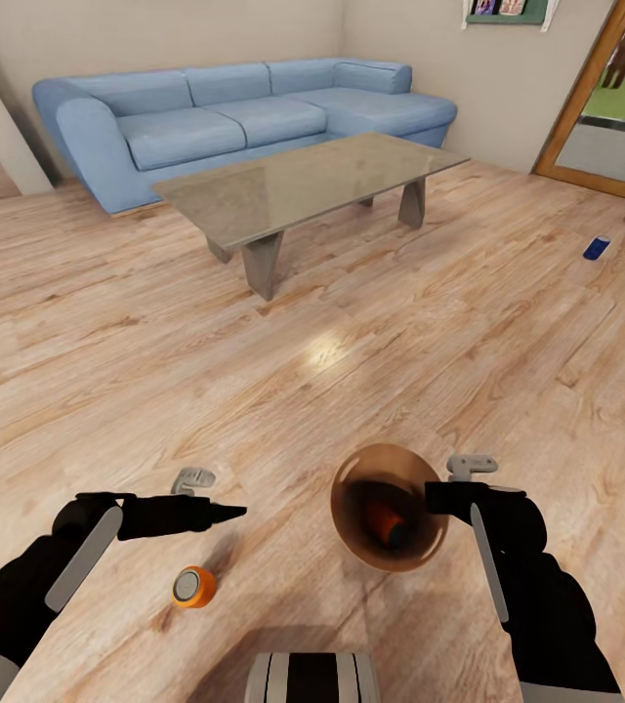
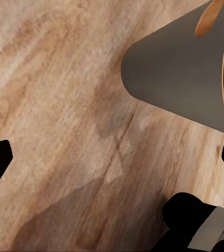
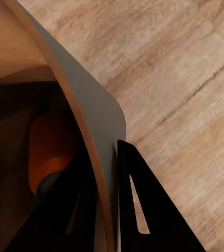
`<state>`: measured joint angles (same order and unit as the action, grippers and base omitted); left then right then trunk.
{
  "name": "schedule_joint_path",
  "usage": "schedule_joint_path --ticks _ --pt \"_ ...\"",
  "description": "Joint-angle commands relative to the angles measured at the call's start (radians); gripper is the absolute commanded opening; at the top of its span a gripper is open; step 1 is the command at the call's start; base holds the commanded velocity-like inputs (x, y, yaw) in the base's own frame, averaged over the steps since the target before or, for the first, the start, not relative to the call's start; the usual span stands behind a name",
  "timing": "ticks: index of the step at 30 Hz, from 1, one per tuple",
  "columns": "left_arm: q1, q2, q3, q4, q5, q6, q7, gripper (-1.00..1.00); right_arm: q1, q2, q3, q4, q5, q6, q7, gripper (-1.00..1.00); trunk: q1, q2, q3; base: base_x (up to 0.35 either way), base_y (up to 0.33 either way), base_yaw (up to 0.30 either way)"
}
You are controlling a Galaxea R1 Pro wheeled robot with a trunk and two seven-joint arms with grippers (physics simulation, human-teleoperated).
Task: Put the three can of soda from the living room inside the tash can in the kitchen.
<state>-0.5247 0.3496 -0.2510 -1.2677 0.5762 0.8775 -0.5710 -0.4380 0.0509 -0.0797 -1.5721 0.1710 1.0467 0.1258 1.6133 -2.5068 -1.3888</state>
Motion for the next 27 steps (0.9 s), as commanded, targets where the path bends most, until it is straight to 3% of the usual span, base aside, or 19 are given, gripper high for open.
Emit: schedule_joint_path --ticks 1,6,19,26,27 --pt "0.0 -0.001 0.0 0.001 0.0 -0.013 0.006 1.0 0.0 0.0 0.0 0.0 -0.014 0.001 0.004 -1.0 0.0 0.0 0.0 0.0 0.0 0.0" --pt "0.0 0.011 0.011 -0.002 0.005 -0.047 0.004 1.0 0.0 0.001 0.0 0.0 -0.001 0.001 0.005 -1.0 0.0 0.0 0.0 0.0 0.0 0.0" --pt "0.0 0.015 0.023 -0.021 0.002 -0.038 0.0 1.0 0.0 -0.009 -0.001 0.0 0.082 0.001 0.005 -1.0 0.0 0.0 0.0 0.0 0.0 0.0" --pt "0.0 0.015 0.023 -0.022 0.002 -0.037 0.0 1.0 0.0 -0.009 -0.001 0.0 0.105 0.001 0.005 -1.0 0.0 0.0 0.0 0.0 0.0 0.0" --pt "0.0 0.015 0.023 -0.023 0.001 -0.037 0.001 1.0 0.0 -0.009 -0.001 0.0 -0.001 0.001 0.005 -1.0 0.0 0.0 0.0 0.0 0.0 0.0"
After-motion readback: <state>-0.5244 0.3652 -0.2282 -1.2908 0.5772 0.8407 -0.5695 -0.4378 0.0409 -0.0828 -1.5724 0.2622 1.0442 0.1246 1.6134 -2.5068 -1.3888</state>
